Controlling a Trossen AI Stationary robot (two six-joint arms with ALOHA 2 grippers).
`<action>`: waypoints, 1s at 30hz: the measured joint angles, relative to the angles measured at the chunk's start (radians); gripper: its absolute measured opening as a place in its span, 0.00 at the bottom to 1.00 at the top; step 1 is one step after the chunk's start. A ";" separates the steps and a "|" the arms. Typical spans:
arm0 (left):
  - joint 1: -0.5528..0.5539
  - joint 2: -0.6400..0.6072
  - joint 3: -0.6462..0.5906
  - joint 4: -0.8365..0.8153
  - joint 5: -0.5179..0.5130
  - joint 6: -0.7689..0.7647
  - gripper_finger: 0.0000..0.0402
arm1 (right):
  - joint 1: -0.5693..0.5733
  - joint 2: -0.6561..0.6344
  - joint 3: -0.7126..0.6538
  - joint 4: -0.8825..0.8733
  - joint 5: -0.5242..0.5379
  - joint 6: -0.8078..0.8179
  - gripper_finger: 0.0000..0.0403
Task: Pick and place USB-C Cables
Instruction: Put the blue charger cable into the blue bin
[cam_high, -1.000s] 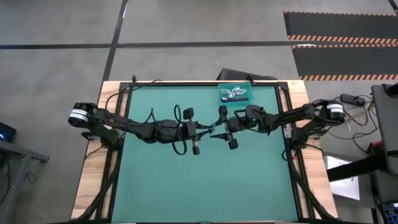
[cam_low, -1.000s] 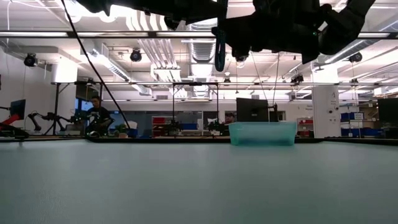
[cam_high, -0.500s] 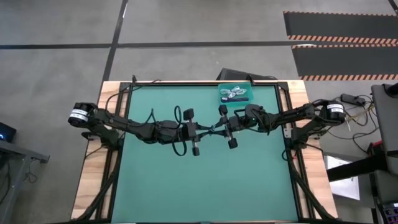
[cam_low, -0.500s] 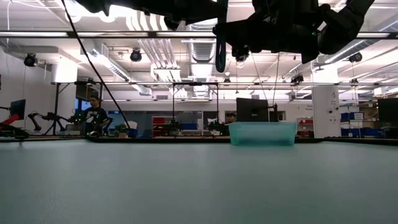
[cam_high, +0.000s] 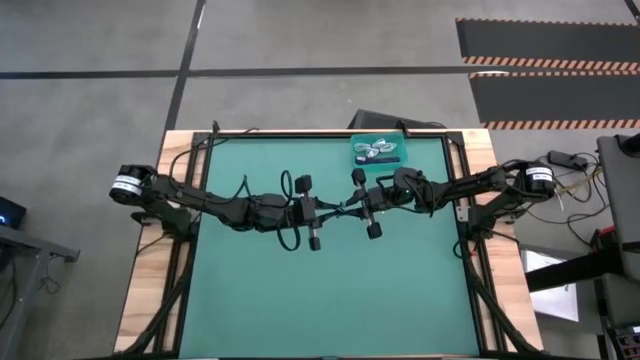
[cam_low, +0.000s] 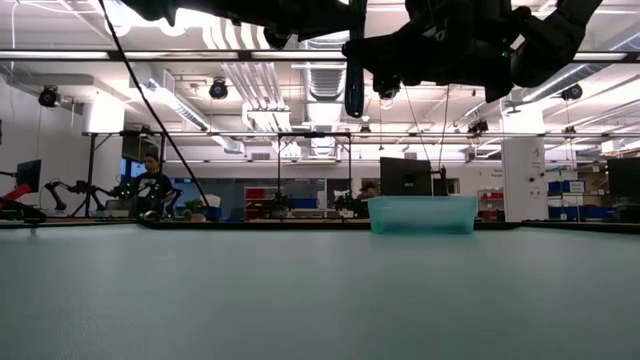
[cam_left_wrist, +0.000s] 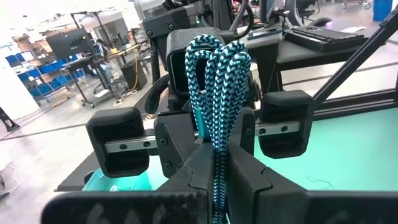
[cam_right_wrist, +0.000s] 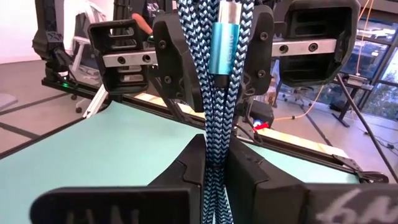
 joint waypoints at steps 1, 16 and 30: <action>0.000 0.000 0.000 0.000 0.000 -0.005 0.03 | 0.000 0.000 0.000 0.000 0.000 0.000 0.07; 0.001 0.000 0.000 -0.034 -0.002 -0.024 0.31 | 0.000 0.000 0.000 -0.015 0.003 0.011 0.07; -0.001 -0.020 0.000 -0.124 -0.005 -0.025 0.39 | 0.000 0.000 0.000 -0.041 0.024 0.011 0.07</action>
